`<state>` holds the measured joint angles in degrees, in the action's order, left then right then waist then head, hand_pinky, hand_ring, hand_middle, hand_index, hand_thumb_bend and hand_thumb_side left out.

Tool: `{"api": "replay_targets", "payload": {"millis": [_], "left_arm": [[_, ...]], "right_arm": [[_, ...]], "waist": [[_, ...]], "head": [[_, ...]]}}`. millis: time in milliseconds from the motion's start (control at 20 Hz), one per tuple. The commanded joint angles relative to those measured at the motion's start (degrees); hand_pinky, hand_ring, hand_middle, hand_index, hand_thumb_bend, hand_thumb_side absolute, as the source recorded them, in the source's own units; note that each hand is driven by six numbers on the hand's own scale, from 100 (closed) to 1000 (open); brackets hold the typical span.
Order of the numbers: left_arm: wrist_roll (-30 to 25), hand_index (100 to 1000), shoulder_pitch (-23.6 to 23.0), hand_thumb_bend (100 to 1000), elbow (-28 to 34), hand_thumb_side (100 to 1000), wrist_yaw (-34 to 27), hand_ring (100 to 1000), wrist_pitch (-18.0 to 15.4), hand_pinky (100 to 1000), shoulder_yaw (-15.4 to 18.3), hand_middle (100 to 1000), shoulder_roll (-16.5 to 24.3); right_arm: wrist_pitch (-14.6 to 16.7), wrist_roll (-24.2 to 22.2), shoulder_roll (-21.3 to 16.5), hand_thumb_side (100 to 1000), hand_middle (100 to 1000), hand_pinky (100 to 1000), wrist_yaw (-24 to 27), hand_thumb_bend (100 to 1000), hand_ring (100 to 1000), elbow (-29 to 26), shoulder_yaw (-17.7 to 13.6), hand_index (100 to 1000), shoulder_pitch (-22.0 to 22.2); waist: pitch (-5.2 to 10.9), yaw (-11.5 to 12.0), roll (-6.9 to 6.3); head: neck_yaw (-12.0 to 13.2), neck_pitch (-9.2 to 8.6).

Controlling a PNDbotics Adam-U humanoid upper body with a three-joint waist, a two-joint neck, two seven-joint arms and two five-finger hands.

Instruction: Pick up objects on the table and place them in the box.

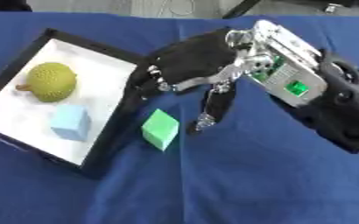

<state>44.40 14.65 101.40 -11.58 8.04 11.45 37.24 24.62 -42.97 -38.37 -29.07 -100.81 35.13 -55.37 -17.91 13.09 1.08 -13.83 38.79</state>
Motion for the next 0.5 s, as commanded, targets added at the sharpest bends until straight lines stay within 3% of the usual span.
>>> {"api": "replay_targets", "payload": {"millis": [50, 500], "left_arm": [[-0.06, 858, 0.37, 533, 0.35, 594, -0.36, 794, -0.16, 702, 0.30, 844, 1.61], [-0.13, 858, 0.38, 530, 0.33, 595, -0.37, 795, -0.13, 703, 0.21, 844, 1.51]], "right_arm": [[11.28, -9.00, -1.17, 100, 890, 957, -1.90, 546, 946, 0.90, 0.60, 893, -0.88], [13.35, -9.00, -0.53, 102, 896, 957, -5.03, 539, 946, 2.87, 1.34, 893, -0.40]], "waist": [[0.30, 0.18, -0.34], [0.17, 0.05, -0.39]], "head": [[-0.16, -0.55], [0.39, -0.88]]}}
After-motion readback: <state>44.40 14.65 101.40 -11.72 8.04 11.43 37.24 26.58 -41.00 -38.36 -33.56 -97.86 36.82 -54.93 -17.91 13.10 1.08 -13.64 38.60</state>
